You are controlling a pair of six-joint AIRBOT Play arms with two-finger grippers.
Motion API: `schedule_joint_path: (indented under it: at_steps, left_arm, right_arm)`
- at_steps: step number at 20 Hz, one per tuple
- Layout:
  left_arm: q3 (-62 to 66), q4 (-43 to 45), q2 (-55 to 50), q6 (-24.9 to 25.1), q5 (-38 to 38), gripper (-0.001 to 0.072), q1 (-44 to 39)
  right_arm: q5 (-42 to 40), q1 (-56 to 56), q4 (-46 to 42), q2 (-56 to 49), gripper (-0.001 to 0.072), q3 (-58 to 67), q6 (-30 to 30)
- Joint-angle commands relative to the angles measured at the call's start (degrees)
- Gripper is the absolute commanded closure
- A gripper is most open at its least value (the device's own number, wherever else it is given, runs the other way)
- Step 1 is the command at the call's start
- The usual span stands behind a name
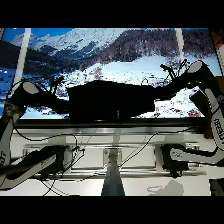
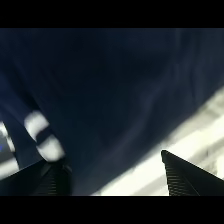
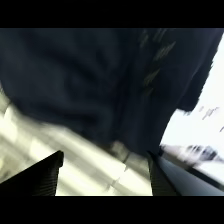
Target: Fold the clothes and pants, and hang the long-sleeved shirts on hangers.
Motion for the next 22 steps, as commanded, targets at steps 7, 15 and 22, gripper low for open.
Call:
schedule_joint_path:
  at_steps: [7,15,22]
  left_arm:
    - [-2.1,-3.9,0.0,0.0,10.4,-0.0005,0.0]
    - [-2.1,-3.8,0.0,0.0,10.9,-0.0005,0.0]
    - [-2.1,-3.8,0.0,0.0,13.8,-0.0004,-0.1]
  right_arm:
    - [-14.7,0.4,-7.1,-2.0,0.0087,0.3,-0.3]
    - [-17.8,0.2,1.0,-8.7,0.0087,0.4,8.7]
    - [-7.0,1.0,15.6,-16.3,0.0096,0.3,4.3]
